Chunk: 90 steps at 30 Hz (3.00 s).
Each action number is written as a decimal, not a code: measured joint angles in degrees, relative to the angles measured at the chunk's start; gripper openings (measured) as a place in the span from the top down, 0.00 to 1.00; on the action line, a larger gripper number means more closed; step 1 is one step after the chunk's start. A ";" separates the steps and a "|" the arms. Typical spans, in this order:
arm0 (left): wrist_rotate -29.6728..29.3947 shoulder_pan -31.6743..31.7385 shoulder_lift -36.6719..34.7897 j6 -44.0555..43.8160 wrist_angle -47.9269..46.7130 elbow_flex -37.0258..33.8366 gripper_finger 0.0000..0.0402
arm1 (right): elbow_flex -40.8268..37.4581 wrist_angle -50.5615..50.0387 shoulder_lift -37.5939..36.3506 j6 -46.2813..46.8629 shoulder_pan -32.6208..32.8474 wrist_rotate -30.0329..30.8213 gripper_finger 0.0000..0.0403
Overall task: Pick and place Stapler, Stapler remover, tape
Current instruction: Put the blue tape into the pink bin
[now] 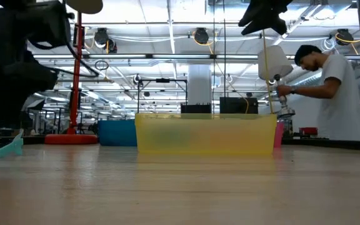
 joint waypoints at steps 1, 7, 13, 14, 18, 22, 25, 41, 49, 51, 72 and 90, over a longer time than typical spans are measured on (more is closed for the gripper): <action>1.07 0.07 1.02 -0.05 -0.02 0.00 0.45 | 0.00 -0.02 -0.01 0.00 0.00 0.00 0.71; 7.90 0.05 4.05 -1.69 0.04 0.00 0.45 | 0.00 -0.04 0.00 -1.89 0.00 -0.02 0.71; 11.56 -1.18 3.49 -3.31 -0.43 1.64 0.45 | 0.00 -0.04 0.02 -2.86 -0.07 -0.02 0.71; 12.59 -1.58 3.53 -3.67 -0.31 1.87 0.45 | 0.00 -0.04 0.02 -3.14 -0.07 -0.01 0.72; 15.92 -3.11 3.96 -5.64 1.16 1.97 0.45 | 0.00 -0.04 0.04 -3.39 -0.07 0.00 0.72; 15.35 -4.09 5.60 -6.04 0.98 1.92 0.45 | 0.00 -0.02 0.04 -3.46 -0.07 0.00 0.72; 14.98 -4.50 7.43 -5.84 0.99 1.91 0.45 | 0.00 -0.02 0.04 -3.48 -0.07 0.00 0.72; 13.27 -8.32 19.78 0.10 6.99 1.92 0.56 | 0.00 -0.02 0.04 -3.04 -0.07 -0.02 0.72; 12.75 -9.37 20.50 3.29 4.68 2.03 0.91 | 0.00 -0.02 0.07 -3.02 -0.07 -0.04 0.72; 13.46 -9.36 19.25 4.12 2.26 2.18 0.91 | 0.00 -0.02 0.07 -3.02 -0.07 -0.04 0.72; 10.13 0.02 -5.54 20.06 33.81 17.00 0.90 | -11.22 29.47 0.37 -8.72 -0.07 -11.44 0.72; 38.38 13.32 7.64 25.82 76.42 17.00 0.90 | -18.52 57.41 10.78 -18.69 5.40 -16.44 0.72</action>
